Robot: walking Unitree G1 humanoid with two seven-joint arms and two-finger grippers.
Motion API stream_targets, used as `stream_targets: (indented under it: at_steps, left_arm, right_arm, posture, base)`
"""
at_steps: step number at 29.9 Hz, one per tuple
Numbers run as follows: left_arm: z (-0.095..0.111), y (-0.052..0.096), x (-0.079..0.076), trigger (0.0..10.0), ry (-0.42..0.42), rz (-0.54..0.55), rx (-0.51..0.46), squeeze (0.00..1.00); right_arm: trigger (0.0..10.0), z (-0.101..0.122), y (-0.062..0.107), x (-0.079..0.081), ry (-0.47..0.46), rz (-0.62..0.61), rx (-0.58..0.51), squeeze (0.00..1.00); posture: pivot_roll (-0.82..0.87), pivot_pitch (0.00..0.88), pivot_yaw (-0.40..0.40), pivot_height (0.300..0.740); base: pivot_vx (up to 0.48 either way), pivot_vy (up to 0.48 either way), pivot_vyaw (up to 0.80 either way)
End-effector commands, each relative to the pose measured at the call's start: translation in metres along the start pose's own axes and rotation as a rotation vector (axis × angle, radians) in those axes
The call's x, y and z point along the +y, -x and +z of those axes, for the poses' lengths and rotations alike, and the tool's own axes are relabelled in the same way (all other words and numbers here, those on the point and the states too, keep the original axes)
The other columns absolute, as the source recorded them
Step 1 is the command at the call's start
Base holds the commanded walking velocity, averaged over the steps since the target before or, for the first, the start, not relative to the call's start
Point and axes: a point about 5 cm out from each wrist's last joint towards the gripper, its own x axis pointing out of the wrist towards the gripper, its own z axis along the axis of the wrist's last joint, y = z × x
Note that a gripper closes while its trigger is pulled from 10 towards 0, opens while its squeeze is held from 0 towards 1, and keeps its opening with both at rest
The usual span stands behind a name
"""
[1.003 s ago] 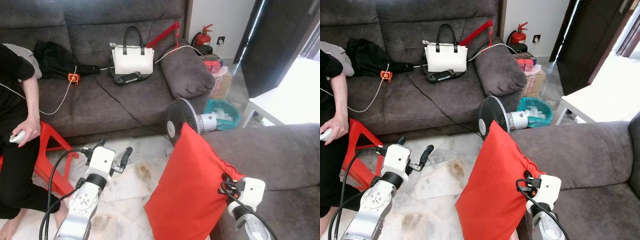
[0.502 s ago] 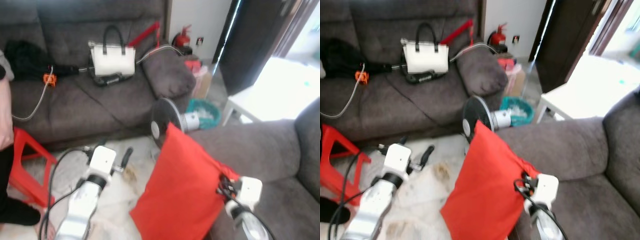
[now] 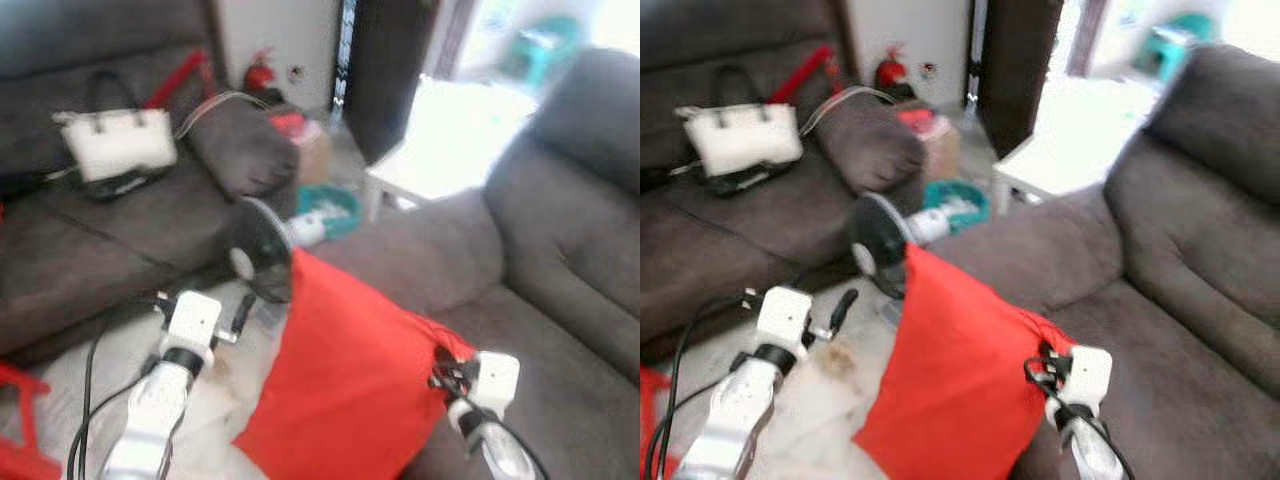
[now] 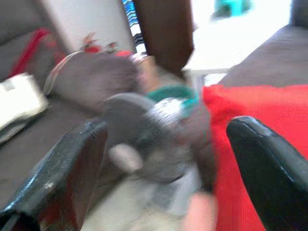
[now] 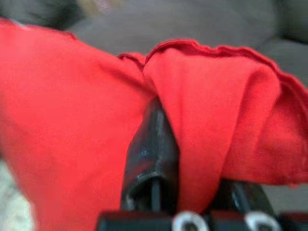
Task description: Move the pillow to the sofa from floor
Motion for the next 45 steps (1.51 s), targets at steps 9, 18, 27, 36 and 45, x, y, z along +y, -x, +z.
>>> stream_targets:
  at_steps: [9,18,27,36,45]
  left_arm:
    - [-0.001,0.003,0.005,10.0,-0.025,0.006,0.01,0.0]
    - [-0.001,0.002,0.004,10.0,-0.02,0.011,0.008,0.0]
    - [-0.001,0.001,0.002,10.0,-0.014,0.021,0.006,0.0]
    - [-0.001,0.001,0.003,10.0,-0.012,0.029,0.007,0.0]
    - [-0.001,0.0,0.003,10.0,-0.012,0.029,0.006,0.0]
  right_arm:
    - [10.0,0.03,-0.009,-0.003,0.009,-0.019,-0.148,0.0]
    - [10.0,0.031,-0.008,-0.007,0.016,-0.023,-0.149,0.0]
    - [10.0,0.04,-0.013,-0.011,0.014,-0.031,-0.166,0.0]
    - [10.0,0.042,-0.014,-0.012,0.017,-0.035,-0.171,0.0]
    - [10.0,0.044,-0.015,-0.015,0.02,-0.049,-0.174,0.0]
  posture:
    - [0.15,0.0,-0.031,0.74]
    - [0.14,0.0,-0.037,0.74]
    - [0.14,0.0,-0.051,0.74]
    - [0.14,0.0,-0.051,0.74]
    - [0.14,0.0,-0.05,0.74]
  base:
    - [0.0,0.0,-0.77]
    - [0.0,0.0,-0.77]
    - [0.0,0.0,-0.77]
    - [0.0,0.0,-0.77]
    - [0.0,0.0,-0.77]
